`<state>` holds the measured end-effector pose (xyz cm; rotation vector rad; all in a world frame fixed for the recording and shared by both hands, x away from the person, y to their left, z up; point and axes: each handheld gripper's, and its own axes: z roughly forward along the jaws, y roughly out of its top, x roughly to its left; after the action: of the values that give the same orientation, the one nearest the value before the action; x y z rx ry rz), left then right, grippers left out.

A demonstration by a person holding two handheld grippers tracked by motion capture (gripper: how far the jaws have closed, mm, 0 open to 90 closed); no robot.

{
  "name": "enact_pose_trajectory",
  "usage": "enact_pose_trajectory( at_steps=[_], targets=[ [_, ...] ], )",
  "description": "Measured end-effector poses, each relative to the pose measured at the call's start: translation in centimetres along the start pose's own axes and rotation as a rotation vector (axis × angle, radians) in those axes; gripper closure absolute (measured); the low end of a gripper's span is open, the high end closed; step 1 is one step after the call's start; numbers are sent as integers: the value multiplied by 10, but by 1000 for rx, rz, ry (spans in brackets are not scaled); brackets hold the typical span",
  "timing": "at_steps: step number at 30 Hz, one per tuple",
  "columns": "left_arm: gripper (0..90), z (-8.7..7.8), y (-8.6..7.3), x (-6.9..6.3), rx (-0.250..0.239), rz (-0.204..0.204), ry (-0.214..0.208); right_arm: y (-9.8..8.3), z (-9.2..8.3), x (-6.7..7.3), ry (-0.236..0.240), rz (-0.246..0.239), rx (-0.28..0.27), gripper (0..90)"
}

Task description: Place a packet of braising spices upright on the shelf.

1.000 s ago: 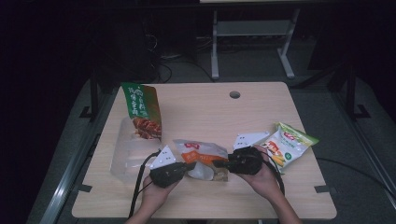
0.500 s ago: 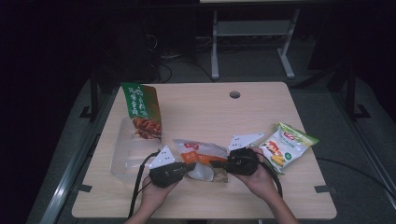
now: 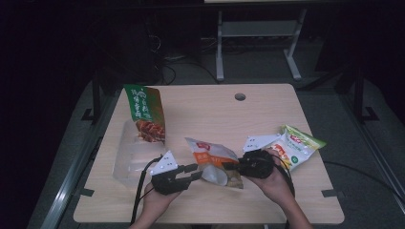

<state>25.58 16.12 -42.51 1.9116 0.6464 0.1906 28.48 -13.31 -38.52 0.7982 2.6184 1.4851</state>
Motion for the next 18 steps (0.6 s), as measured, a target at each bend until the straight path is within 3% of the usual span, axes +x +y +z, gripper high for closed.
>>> enact_pose_trajectory(
  at_steps=[6,11,18],
  targets=[
    [637,-7,0,-5,10,37,-3,3,-8,-5,-12,16,-22,900],
    [607,-13,-1,-7,12,38,-15,7,-13,-9,-5,29,-48,900],
    [552,-18,-3,-14,27,68,-46,20,-16,-11,-4,16,-66,900]
  ],
)
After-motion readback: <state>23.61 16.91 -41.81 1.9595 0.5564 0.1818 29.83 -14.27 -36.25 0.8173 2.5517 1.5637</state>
